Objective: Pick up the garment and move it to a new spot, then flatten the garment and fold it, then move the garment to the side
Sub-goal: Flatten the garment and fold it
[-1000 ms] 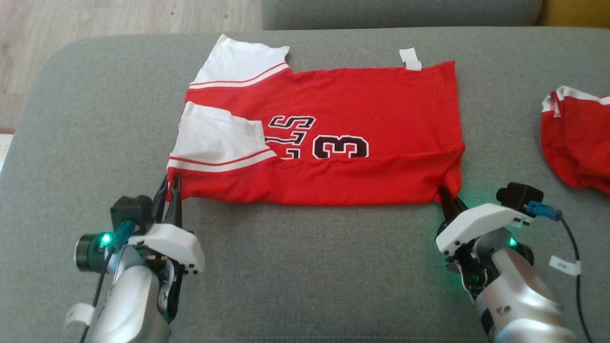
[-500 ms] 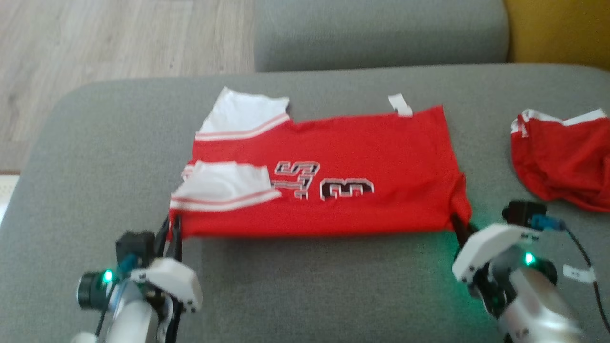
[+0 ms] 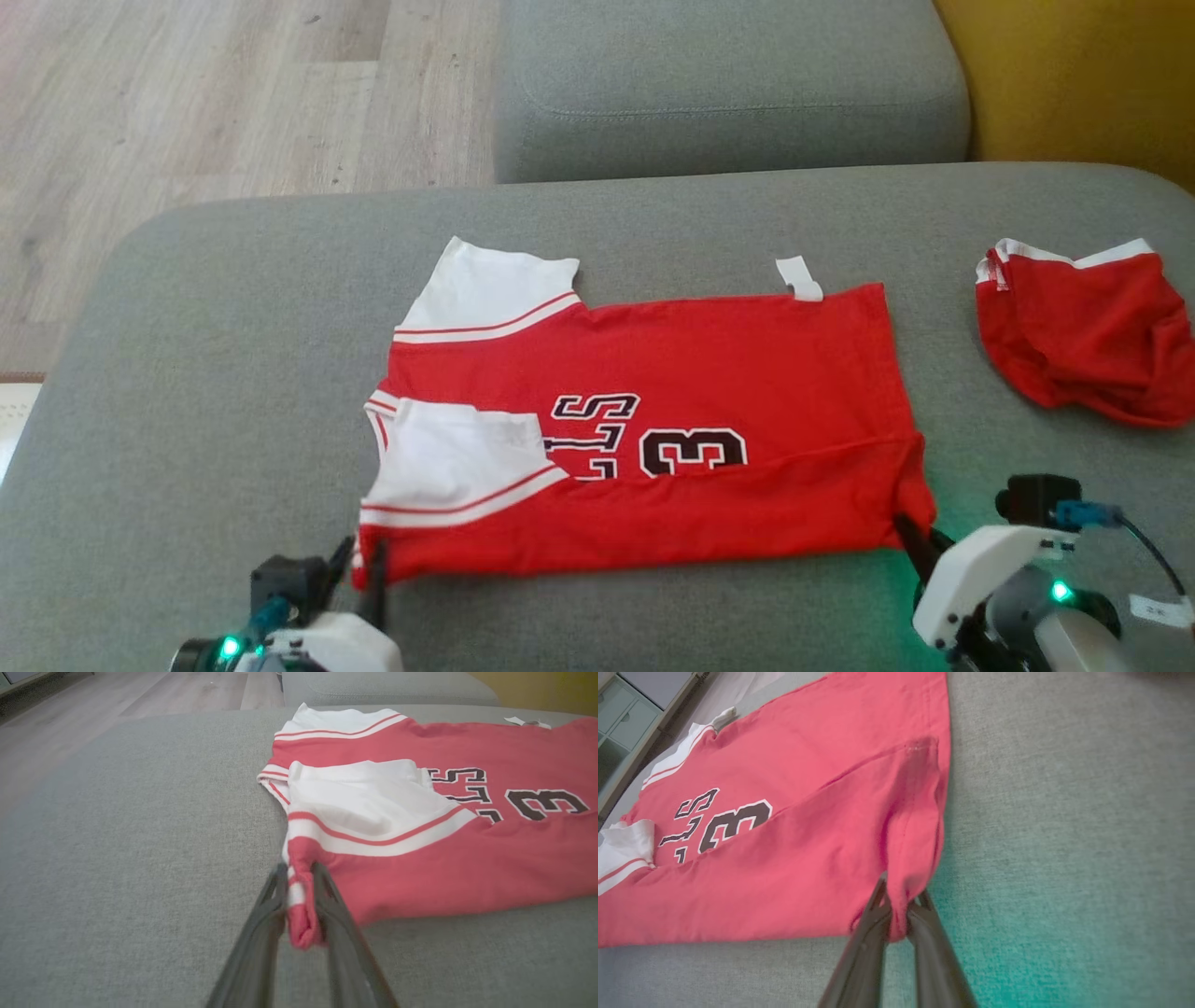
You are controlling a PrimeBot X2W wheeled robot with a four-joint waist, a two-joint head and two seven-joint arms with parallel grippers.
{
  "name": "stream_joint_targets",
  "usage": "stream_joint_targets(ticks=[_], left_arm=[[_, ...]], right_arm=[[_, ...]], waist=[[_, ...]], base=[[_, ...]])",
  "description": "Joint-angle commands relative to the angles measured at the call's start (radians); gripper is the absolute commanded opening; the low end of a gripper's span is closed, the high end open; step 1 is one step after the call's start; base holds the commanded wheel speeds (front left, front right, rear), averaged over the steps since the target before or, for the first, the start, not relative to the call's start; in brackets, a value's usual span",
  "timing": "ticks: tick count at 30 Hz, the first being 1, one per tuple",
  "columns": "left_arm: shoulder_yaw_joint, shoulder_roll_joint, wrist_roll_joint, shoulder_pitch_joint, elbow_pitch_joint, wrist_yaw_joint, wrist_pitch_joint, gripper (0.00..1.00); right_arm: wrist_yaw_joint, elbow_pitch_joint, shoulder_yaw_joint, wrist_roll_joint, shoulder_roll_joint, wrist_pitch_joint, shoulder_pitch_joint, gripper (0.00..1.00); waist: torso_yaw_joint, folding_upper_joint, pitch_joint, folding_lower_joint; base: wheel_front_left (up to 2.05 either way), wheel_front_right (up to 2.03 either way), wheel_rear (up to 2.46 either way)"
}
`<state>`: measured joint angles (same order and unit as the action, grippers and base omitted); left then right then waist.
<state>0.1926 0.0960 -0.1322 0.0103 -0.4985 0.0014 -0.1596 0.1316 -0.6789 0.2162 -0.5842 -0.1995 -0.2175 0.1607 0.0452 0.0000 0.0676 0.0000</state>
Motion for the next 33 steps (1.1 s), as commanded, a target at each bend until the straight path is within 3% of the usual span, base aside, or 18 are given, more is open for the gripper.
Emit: stream_joint_targets(ticks=[1, 10, 19, 26, 29, 30, 33], left_arm=[[-0.023, 0.024, 0.002, -0.033, 0.046, 0.008, 0.007, 1.00], [-0.061, 0.032, -0.007, -0.065, 0.137, 0.067, -0.032, 1.00], [-0.090, 0.024, -0.035, -0.122, 0.172, 0.079, -0.084, 1.00], [-0.057, 0.059, -0.038, -0.253, 0.159, 0.011, -0.034, 1.00], [-0.032, 0.091, -0.041, -0.356, 0.133, -0.047, 0.054, 1.00], [-0.014, 0.115, -0.054, -0.437, 0.106, -0.085, 0.129, 1.00], [0.030, 0.169, -0.071, -0.564, 0.046, -0.120, 0.254, 1.00]], right_arm=[[-0.001, 0.061, -0.003, 0.018, -0.017, -0.004, 0.008, 1.00], [-0.001, 0.281, -0.107, 0.162, 0.022, 0.011, -0.024, 1.00], [-0.001, 0.427, -0.149, 0.290, 0.090, 0.058, -0.022, 1.00], [-0.001, 0.493, -0.171, 0.331, 0.116, 0.058, 0.034, 1.00], [-0.001, 0.509, -0.164, 0.351, 0.114, 0.055, 0.077, 1.00], [-0.001, 0.519, -0.153, 0.359, 0.110, 0.052, 0.111, 1.00], [-0.001, 0.526, -0.131, 0.364, 0.104, 0.051, 0.169, 1.00]], waist=[[-0.001, 0.0000, -0.002, 0.0000], [-0.022, 0.0000, -0.023, 0.0000], [-0.045, 0.0000, -0.053, 0.0000], [-0.063, 0.0000, -0.147, 0.0000], [-0.074, 0.0000, -0.206, 0.0000], [-0.085, 0.0000, -0.249, 0.0000], [-0.107, 0.0000, -0.314, 0.0000]], base=[[0.00, 0.00, 0.00], [0.00, 0.00, 0.00], [0.00, 0.00, 0.00], [0.00, 0.00, 0.00], [0.00, 0.00, 0.00], [0.00, 0.00, 0.00], [0.00, 0.00, 0.00]])
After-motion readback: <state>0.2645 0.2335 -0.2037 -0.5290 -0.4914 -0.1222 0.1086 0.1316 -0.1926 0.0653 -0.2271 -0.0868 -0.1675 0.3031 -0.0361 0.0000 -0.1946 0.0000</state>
